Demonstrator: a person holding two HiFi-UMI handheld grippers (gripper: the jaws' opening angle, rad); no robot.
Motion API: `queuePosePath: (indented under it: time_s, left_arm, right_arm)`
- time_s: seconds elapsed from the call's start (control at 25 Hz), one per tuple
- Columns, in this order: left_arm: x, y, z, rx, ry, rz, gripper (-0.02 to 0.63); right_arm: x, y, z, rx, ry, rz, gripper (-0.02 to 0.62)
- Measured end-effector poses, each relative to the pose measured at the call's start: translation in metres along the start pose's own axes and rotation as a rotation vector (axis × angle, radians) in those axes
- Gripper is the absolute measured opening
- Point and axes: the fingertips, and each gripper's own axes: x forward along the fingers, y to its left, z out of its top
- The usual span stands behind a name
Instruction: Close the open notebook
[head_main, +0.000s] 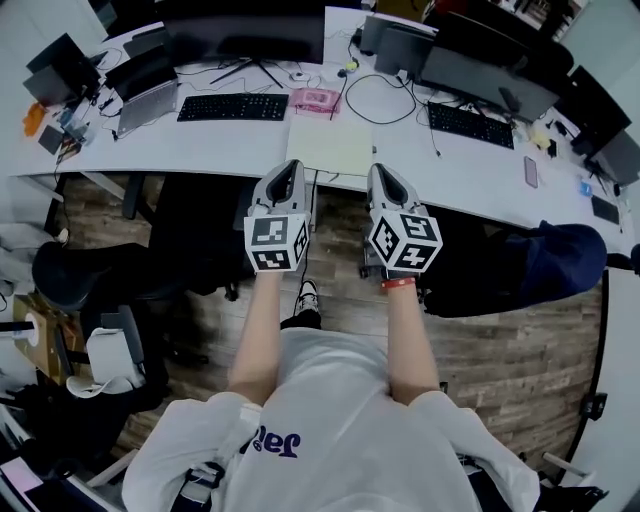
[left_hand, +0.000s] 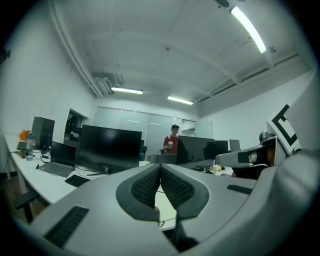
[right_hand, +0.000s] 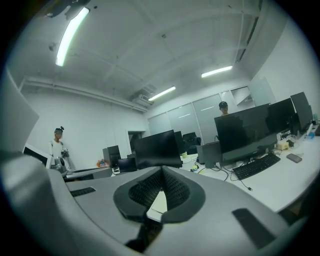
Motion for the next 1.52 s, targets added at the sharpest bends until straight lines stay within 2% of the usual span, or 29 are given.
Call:
queuePosePath:
  time_s: [0.2,0.72,1.0,1.2,1.52]
  left_arm:
    - [0.037,0.032,-0.001,-0.009,0.016,-0.006,0.021]
    - [0.122,0.090,-0.025,-0.016,0.084,-0.114,0.021]
    - [0.139,0.114,-0.063,-0.092,0.157,-0.122,0.023]
    - [0.148,0.126,-0.090,-0.158,0.216,-0.124,0.051]
    - [0.175,0.145,-0.122,-0.208,0.296,-0.126,0.095]
  right_arm:
    - [0.050,0.000,0.003,-0.007,0.026,-0.002,0.014]
    - [0.165,0.016,-0.002,-0.057,0.070,0.020,0.014]
    - [0.197,0.023,-0.029,-0.062,0.124,0.028,0.014]
    - [0.216,0.027,-0.038,-0.072,0.150,0.046,0.015]
    - [0.254,0.025,-0.052,-0.073,0.200,0.099,0.015]
